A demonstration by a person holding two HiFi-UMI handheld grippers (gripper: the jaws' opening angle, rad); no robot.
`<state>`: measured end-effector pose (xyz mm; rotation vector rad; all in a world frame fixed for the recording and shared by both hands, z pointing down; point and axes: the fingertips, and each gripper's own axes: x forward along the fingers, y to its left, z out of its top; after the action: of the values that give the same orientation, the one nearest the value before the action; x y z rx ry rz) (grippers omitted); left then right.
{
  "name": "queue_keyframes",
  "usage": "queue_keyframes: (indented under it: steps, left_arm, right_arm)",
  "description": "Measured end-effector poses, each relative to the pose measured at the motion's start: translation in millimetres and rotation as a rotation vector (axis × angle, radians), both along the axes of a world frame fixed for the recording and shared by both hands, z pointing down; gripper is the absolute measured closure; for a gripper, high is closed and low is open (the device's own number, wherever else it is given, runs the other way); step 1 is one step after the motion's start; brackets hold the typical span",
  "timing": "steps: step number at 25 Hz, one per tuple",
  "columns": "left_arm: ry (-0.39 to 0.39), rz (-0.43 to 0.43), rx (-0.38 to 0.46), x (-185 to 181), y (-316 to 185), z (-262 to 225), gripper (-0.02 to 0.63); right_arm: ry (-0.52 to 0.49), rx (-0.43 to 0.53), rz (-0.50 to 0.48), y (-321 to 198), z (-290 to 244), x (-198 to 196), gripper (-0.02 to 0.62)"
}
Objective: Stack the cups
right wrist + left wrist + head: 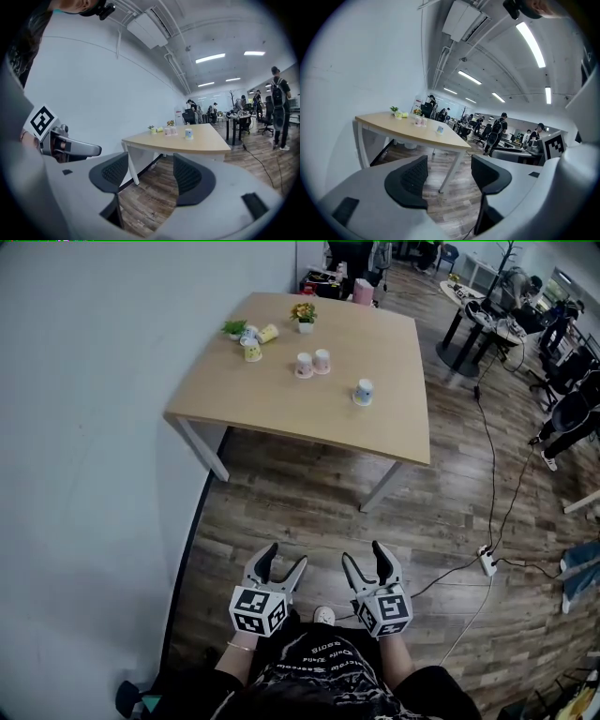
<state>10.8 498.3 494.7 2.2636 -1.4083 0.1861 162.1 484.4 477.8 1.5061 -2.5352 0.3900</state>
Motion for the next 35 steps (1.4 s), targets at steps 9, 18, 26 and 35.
queue_keyframes:
  steps: [9, 18, 26, 35]
  left_arm:
    - [0.060, 0.109, 0.073, -33.9, -32.2, -17.9, 0.308]
    - [0.064, 0.182, 0.086, -56.8, -51.7, -14.4, 0.308]
    - [0.034, 0.124, 0.095, -59.0, -79.6, -3.2, 0.308]
    - [0.005, 0.051, 0.058, -59.6, -152.9, 9.6, 0.308]
  right_arm:
    - [0.030, 0.026, 0.094, -23.7, -5.1, -35.4, 0.282]
    - [0.022, 0.027, 0.158, -28.1, -3.6, -53.9, 0.282]
    - [0.025, 0.025, 0.145, -57.8, 2.1, -49.9, 0.282]
    - [-0.004, 0.001, 0.099, -151.1, 15.2, -38.6, 0.282]
